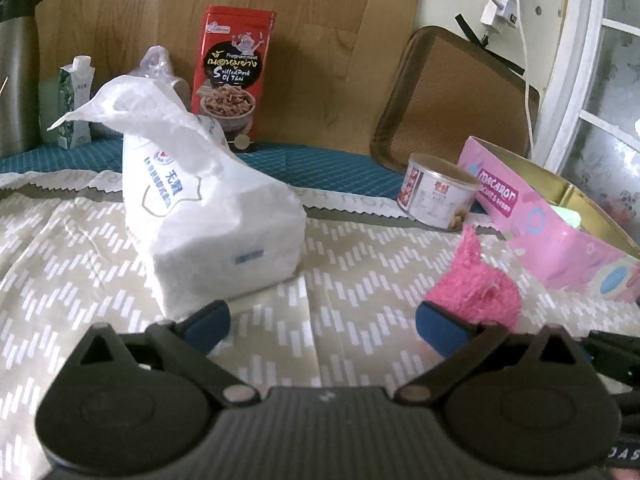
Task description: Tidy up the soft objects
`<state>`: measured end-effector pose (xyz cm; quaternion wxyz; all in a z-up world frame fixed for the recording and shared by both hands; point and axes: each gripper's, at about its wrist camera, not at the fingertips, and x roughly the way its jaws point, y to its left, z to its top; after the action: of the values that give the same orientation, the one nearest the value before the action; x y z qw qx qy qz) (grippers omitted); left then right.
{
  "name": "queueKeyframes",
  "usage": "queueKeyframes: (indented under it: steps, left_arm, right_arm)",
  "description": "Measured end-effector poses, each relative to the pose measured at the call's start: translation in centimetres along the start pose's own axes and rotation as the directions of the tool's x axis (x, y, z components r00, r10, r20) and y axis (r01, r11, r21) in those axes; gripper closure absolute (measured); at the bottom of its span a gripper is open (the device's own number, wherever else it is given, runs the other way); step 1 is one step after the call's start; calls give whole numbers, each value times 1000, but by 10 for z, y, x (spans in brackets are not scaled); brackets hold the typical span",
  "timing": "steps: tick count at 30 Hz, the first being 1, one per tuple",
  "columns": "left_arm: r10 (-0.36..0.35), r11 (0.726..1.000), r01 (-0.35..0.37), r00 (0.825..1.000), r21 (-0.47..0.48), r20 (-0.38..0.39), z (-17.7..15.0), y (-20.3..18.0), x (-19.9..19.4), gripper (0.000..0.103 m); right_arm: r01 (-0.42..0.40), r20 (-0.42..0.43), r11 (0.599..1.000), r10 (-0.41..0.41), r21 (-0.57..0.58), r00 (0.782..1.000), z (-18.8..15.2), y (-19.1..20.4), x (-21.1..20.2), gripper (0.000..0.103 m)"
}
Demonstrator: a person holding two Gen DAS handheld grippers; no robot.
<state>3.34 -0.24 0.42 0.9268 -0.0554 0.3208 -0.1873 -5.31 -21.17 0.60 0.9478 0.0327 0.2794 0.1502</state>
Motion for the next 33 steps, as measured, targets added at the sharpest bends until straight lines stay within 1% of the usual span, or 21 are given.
queueKeyframes:
  steps: [8, 10, 11, 12, 15, 18, 19, 22, 25, 28, 30, 33]
  left_arm:
    - [-18, 1000, 18, 1000, -17, 5, -1, 2, -2, 1]
    - [-32, 999, 32, 999, -33, 9, 0, 5, -3, 1]
    - [-42, 998, 43, 999, -46, 13, -1, 7, -4, 1]
    - [-54, 997, 55, 998, -63, 18, 0, 10, -5, 1]
    - [-89, 989, 93, 995, -116, 33, 0, 20, -6, 1]
    - [-98, 986, 102, 994, -134, 40, 0, 23, -7, 1]
    - [-99, 985, 104, 994, -136, 41, -1, 23, -7, 1]
    - [-116, 980, 123, 992, -158, 50, -1, 27, -8, 1]
    - [-133, 973, 141, 989, -183, 58, -1, 32, -8, 1]
    - [-127, 975, 136, 990, -177, 58, -1, 31, -7, 1]
    - [-124, 976, 132, 991, -173, 57, -1, 31, -7, 1]
    - [-126, 975, 135, 990, -177, 59, -2, 31, -8, 1]
  right_arm:
    - [32, -6, 999, -32, -37, 999, 0, 6, 1, 50]
    - [60, 9, 998, -60, -35, 998, 0, 7, -1, 50]
    - [62, 23, 998, -61, -25, 998, 1, 6, -4, 50]
    - [56, 39, 998, -56, -6, 998, 1, 3, -6, 49]
    - [3, 73, 997, -8, 81, 997, 5, -4, -11, 48]
    - [-16, 112, 996, 6, 87, 994, 13, 1, -13, 49]
    - [-22, 113, 997, 13, 76, 994, 16, 5, -11, 49]
    - [-27, 68, 999, 25, 20, 997, 22, 18, 1, 51]
    - [-39, 29, 998, 40, -48, 999, 18, 33, 11, 52]
    - [-37, 20, 993, 39, -110, 999, 14, 42, 14, 50]
    - [-37, 26, 993, 40, -115, 999, 13, 42, 12, 50]
    - [-42, 23, 997, 43, -61, 999, 13, 33, 12, 50]
